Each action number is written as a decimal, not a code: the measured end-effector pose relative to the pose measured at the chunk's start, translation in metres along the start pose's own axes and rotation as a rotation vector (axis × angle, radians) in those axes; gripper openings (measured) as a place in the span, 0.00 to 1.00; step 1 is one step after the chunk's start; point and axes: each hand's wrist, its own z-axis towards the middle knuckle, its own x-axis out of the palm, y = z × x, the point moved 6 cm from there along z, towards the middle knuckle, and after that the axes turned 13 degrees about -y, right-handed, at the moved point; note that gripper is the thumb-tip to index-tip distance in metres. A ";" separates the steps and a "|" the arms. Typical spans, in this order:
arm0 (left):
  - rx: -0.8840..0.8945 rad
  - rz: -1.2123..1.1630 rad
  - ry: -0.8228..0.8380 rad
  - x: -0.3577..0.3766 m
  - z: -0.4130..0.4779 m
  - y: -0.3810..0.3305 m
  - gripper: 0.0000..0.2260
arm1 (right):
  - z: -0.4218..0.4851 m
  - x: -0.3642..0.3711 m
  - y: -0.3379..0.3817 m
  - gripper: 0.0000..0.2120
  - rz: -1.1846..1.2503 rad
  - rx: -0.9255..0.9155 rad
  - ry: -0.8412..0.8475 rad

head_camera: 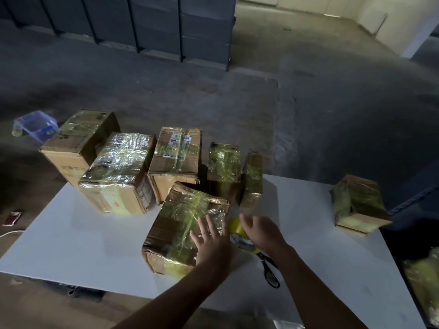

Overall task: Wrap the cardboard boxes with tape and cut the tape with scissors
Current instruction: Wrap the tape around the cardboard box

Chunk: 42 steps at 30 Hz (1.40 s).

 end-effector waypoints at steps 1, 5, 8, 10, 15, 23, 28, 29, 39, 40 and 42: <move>0.004 -0.014 -0.009 -0.001 -0.003 0.001 0.29 | -0.002 -0.001 0.002 0.26 0.009 -0.015 0.007; 0.054 -0.081 -0.014 -0.007 -0.011 0.005 0.39 | -0.001 -0.008 0.013 0.24 0.024 -0.055 0.012; 0.066 -0.193 -0.045 -0.022 -0.010 0.009 0.43 | 0.005 -0.013 0.020 0.24 0.062 -0.051 0.030; 0.047 -0.325 -0.090 -0.035 -0.008 0.013 0.39 | 0.010 -0.022 0.026 0.23 0.091 -0.042 0.032; 0.018 -0.629 -0.153 -0.064 -0.001 0.026 0.30 | 0.022 -0.056 0.046 0.24 0.211 -0.076 0.024; -0.005 -0.803 -0.162 -0.083 -0.006 0.052 0.34 | 0.026 -0.080 0.087 0.16 0.447 -0.250 0.052; 0.058 -0.669 -0.208 -0.080 -0.006 0.077 0.29 | 0.015 -0.059 0.087 0.31 0.601 -0.149 0.052; 0.052 -0.704 -0.219 -0.081 -0.005 0.078 0.28 | 0.014 -0.058 0.092 0.33 0.578 -0.155 0.031; -0.016 -0.862 -0.257 -0.080 -0.017 0.074 0.27 | 0.008 -0.064 0.057 0.21 0.373 -0.138 -0.007; -0.026 -0.876 -0.273 -0.079 -0.018 0.075 0.27 | 0.007 -0.062 0.057 0.20 0.380 -0.153 0.005; -0.051 -0.921 -0.311 -0.077 -0.022 0.079 0.26 | 0.005 -0.059 0.061 0.18 0.391 -0.189 0.023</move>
